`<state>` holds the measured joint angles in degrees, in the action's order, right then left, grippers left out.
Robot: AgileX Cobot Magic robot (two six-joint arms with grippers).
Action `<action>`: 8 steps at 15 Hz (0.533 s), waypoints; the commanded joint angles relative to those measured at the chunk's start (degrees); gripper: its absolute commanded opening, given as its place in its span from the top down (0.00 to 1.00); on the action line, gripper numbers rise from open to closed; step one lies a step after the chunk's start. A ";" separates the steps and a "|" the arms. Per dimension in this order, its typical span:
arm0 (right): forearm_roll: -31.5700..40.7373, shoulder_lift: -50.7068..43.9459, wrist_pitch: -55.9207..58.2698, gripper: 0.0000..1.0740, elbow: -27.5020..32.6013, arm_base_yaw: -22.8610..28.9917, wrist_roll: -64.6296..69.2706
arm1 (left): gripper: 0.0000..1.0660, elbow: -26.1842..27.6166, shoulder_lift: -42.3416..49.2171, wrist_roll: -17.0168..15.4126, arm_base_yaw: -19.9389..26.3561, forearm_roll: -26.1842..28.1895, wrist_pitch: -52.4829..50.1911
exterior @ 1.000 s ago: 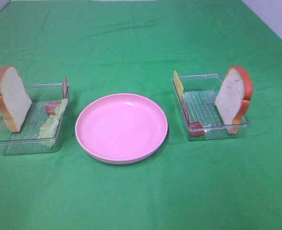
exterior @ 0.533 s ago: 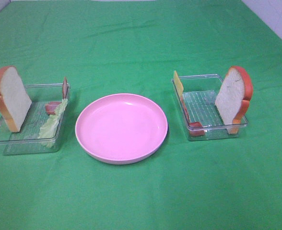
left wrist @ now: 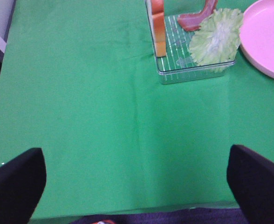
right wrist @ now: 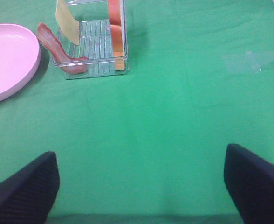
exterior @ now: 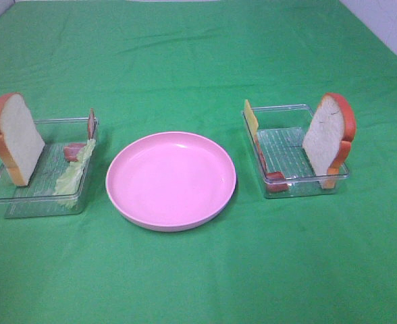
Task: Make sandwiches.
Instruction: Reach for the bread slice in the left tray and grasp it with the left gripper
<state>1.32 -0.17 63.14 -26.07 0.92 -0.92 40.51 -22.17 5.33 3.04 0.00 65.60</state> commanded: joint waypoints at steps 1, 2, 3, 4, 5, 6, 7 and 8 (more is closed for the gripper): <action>0.11 -1.43 0.00 0.14 0.17 -0.11 -0.17 | 0.04 8.37 -13.87 0.23 0.29 -1.03 1.89; 0.11 -1.43 0.00 0.14 0.17 -0.11 -0.17 | 0.04 12.20 -19.88 0.23 0.29 -0.92 2.41; 0.11 -1.43 0.00 0.14 0.17 -0.11 -0.17 | 0.04 20.63 -32.09 0.23 0.29 -0.92 4.35; 0.11 -1.43 0.00 0.14 0.17 -0.11 -0.17 | 0.04 22.23 -34.43 0.23 0.29 -0.92 4.47; 0.11 -1.43 0.00 0.14 0.17 -0.11 -0.17 | 0.04 26.13 -40.28 0.23 0.29 -0.97 4.30; 0.11 -1.43 0.00 0.14 0.17 -0.11 -0.17 | 0.04 29.97 -45.95 0.23 0.29 -1.03 4.07; 0.11 -1.43 0.00 0.14 0.17 -0.11 -0.17 | 0.04 33.12 -50.31 0.23 0.29 -1.03 4.07; 0.11 -1.43 0.00 0.14 0.17 -0.11 -0.17 | 0.04 37.07 -55.46 0.23 0.29 -1.03 4.18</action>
<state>1.32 -0.17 63.14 -26.07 0.92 -0.92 76.89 -76.95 5.56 3.04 -0.97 69.33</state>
